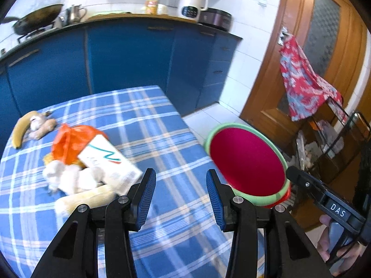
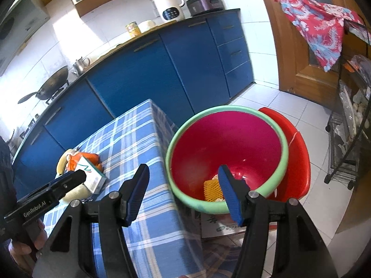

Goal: Collect trash
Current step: 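Move both tools back over the table toward the white cloth, then grasp the white cloth with the left tool while the right tool grasps the medicine box, then carry the white cloth and medicine box over the red bucket and open both tools, then return both tools over the table toward the sponge and steel wool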

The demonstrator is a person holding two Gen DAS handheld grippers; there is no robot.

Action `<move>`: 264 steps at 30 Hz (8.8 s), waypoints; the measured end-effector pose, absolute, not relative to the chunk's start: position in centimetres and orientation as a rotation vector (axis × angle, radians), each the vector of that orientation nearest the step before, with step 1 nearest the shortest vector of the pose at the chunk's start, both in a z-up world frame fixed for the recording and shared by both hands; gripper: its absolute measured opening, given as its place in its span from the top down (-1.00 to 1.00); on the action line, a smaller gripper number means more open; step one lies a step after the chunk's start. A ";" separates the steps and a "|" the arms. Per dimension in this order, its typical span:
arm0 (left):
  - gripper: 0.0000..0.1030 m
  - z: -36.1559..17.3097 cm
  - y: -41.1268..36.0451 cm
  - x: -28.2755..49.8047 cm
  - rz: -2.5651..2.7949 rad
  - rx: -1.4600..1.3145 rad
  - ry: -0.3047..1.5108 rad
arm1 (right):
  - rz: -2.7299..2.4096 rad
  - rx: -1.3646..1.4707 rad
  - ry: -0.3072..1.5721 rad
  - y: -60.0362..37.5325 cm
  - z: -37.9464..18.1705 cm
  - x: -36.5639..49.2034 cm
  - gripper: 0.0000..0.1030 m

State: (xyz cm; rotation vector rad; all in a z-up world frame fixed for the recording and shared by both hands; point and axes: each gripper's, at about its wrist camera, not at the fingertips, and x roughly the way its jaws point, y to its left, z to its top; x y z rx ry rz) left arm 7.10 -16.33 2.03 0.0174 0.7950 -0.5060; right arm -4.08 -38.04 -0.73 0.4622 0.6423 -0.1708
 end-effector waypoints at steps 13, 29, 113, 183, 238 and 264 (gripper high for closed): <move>0.10 2.3 -9.1 8.6 -0.341 -0.062 0.777 | -0.091 0.414 0.673 -34.0 -0.4 -2.2 -0.25; 0.10 -0.6 -3.6 11.6 -0.183 -0.112 0.823 | -0.019 0.359 0.736 -30.3 -1.1 1.7 -0.29; 0.81 -0.8 3.7 10.6 -0.175 -0.318 0.767 | 0.219 0.237 0.886 -21.1 -4.8 12.4 -0.04; 0.26 -3.4 -29.6 10.6 -0.680 0.149 0.888 | -0.213 0.618 0.743 -46.7 -6.8 -1.2 -0.15; 0.08 -0.2 -7.3 8.8 -0.260 -0.048 0.838 | -0.027 0.521 0.738 -35.3 -2.4 -1.1 -0.26; 0.07 -4.5 -3.7 12.5 -0.301 -0.102 0.912 | -0.010 0.450 0.814 -30.8 -2.9 0.9 -0.27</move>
